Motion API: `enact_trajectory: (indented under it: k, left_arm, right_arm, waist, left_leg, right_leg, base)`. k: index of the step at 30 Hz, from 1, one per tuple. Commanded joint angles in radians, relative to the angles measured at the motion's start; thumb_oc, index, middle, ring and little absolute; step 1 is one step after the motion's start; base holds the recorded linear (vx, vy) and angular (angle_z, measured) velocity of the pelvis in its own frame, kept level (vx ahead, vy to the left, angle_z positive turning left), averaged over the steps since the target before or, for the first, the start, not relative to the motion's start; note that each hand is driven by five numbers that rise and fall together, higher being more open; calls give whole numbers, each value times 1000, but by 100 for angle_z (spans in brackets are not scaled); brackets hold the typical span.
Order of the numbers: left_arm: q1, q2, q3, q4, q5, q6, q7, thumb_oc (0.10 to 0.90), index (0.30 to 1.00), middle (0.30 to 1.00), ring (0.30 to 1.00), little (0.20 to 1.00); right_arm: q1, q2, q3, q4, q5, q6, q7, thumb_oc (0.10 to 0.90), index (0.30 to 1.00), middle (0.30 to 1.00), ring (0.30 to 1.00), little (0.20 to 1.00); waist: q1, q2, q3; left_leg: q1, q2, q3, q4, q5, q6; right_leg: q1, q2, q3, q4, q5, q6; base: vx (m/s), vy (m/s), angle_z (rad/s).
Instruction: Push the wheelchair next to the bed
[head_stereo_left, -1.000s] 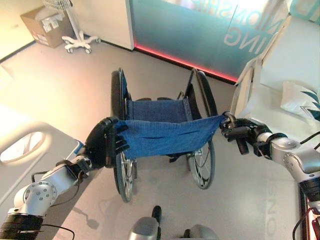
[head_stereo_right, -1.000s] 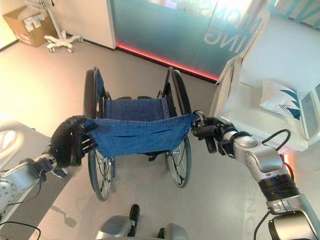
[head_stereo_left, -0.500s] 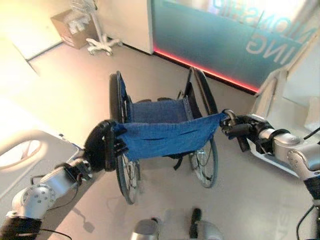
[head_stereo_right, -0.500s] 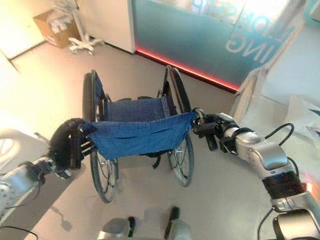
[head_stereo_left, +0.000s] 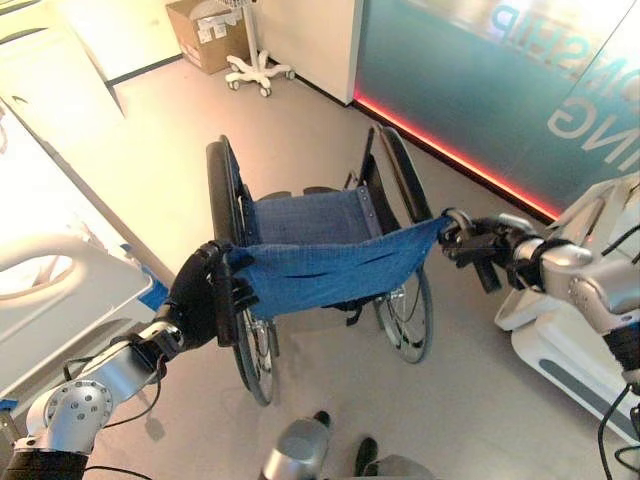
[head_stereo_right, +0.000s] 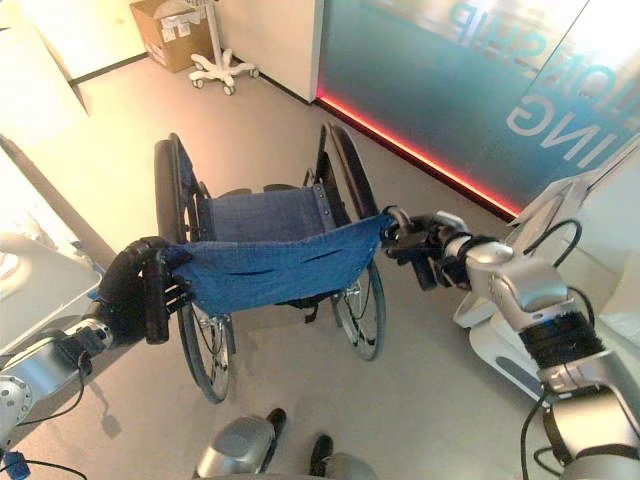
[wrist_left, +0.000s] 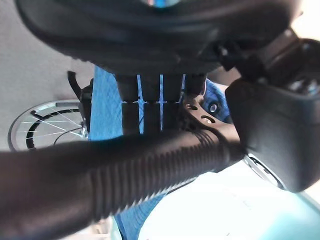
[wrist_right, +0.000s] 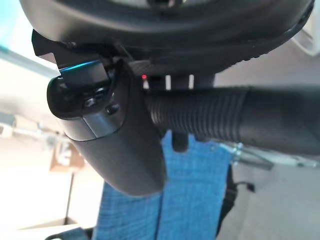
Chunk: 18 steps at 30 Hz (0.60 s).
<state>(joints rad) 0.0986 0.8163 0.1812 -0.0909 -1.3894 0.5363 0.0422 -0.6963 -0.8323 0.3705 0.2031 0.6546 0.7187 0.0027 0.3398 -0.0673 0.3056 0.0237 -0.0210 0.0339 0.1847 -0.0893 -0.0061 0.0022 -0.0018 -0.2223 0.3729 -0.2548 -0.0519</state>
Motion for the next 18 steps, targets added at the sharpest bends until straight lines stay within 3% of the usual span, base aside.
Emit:
enact_trajectory:
  k: [1, 3, 5, 7, 8, 9, 10, 11, 12, 13, 14, 15, 18]
  left_arm:
    - [-225, -6, 14, -163, 11, -197, -132, 400, 300, 300, 300, 300]
    - [-225, -18, -2, -153, 36, -200, -156, 400, 300, 300, 300, 300]
    - [-228, -14, -3, -149, 48, -200, -156, 400, 300, 300, 300, 300]
    - [-230, -5, 16, -145, 60, -201, -144, 400, 300, 300, 300, 300]
    - [-232, 1, 31, -142, 56, -200, -135, 400, 300, 300, 300, 300]
    - [-232, 2, 34, -141, 54, -199, -133, 400, 300, 300, 300, 300]
    - [-233, 12, 54, -131, 55, -196, -137, 400, 300, 300, 300, 300]
    - [-231, 20, 68, -124, 53, -197, -140, 400, 300, 300, 300, 300]
    - [-232, 27, 74, -120, 49, -195, -142, 400, 300, 300, 300, 300]
    - [-232, 31, 77, -118, 48, -194, -144, 400, 300, 300, 300, 300]
    - [-234, 46, 77, -113, 43, -194, -144, 400, 300, 300, 300, 300]
    - [-236, 53, 73, -113, 37, -192, -144, 400, 300, 300, 300, 300]
    - [-228, 75, 75, -118, 17, -200, -146, 400, 300, 300, 300, 300]
  right_arm:
    - [-74, 70, 68, -166, 43, -106, 71, 400, 300, 300, 300, 300]
    - [-49, 75, 56, -166, 23, -115, 75, 400, 300, 300, 300, 300]
    - [-48, 84, 53, -151, 10, -127, 89, 400, 300, 300, 300, 300]
    - [-81, 123, 72, -107, 0, -150, 108, 400, 300, 300, 300, 300]
    - [-107, 137, 85, -79, 4, -161, 120, 400, 300, 300, 300, 300]
    - [-112, 139, 87, -76, 3, -163, 124, 400, 300, 300, 300, 300]
    - [-129, 149, 100, -61, 9, -173, 129, 400, 300, 300, 300, 300]
    - [-141, 155, 113, -57, 2, -185, 138, 400, 300, 300, 300, 300]
    - [-143, 156, 115, -55, 0, -190, 143, 400, 300, 300, 300, 300]
    - [-145, 156, 115, -54, 0, -193, 145, 400, 300, 300, 300, 300]
    - [-142, 156, 122, -59, 1, -209, 144, 400, 300, 300, 300, 300]
    - [-138, 154, 124, -68, 9, -210, 130, 400, 300, 300, 300, 300]
    - [-124, 137, 114, -96, 14, -194, 112, 400, 300, 300, 300, 300]
  waist:
    - [-67, 41, -158]
    - [-67, 32, -170]
    - [-58, 19, -182]
    - [-21, -14, -205]
    - [-4, -34, -212]
    - [0, -36, -216]
    - [17, -55, -219]
    - [28, -55, -223]
    - [32, -56, -223]
    - [34, -57, -223]
    - [42, -68, -220]
    - [38, -71, -221]
    - [15, -68, -215]
  left_leg:
    - [-226, -90, 140, -64, 212, -47]
    - [-220, -113, 211, -85, 180, -29]
    - [-209, -138, 217, -89, 150, 12]
    - [-186, -184, 165, -105, 118, 47]
    - [-183, -197, 168, -88, 100, 64]
    - [-186, -195, 169, -85, 100, 65]
    - [-174, -208, 164, -73, 82, 84]
    - [-168, -197, 158, -69, 82, 84]
    - [-166, -193, 155, -65, 81, 85]
    - [-166, -191, 154, -62, 81, 85]
    - [-168, -191, 132, -52, 83, 80]
    - [-167, -191, 108, -48, 82, 79]
    - [-159, -206, 31, -30, 71, 81]
  right_leg:
    - [248, 106, -44, -317, 111, 78]
    - [275, 116, -63, -295, 95, 92]
    - [276, 123, -74, -262, 107, 107]
    - [286, 132, -69, -196, 161, 152]
    - [286, 127, -77, -150, 214, 182]
    - [283, 129, -77, -146, 226, 185]
    - [267, 119, -84, -20, 337, 247]
    - [238, 116, -89, 69, 407, 287]
    - [232, 116, -87, 105, 430, 304]
    - [228, 114, -86, 120, 438, 310]
    - [207, 139, -58, 183, 523, 314]
    - [181, 161, -25, 211, 559, 314]
    - [154, 123, 44, 187, 504, 314]
  base:
    - [319, -94, -20]
    - [465, -93, 38]
    - [419, -91, 23]
    - [463, -101, 7]
    - [332, -63, -22]
    - [401, -50, -42]
    - [384, -51, -19]
    - [414, -64, -9]
    - [260, -62, 4]
    - [262, -149, 2]
    - [309, -179, 18]
    - [392, -200, 24]
    - [345, -33, 26]
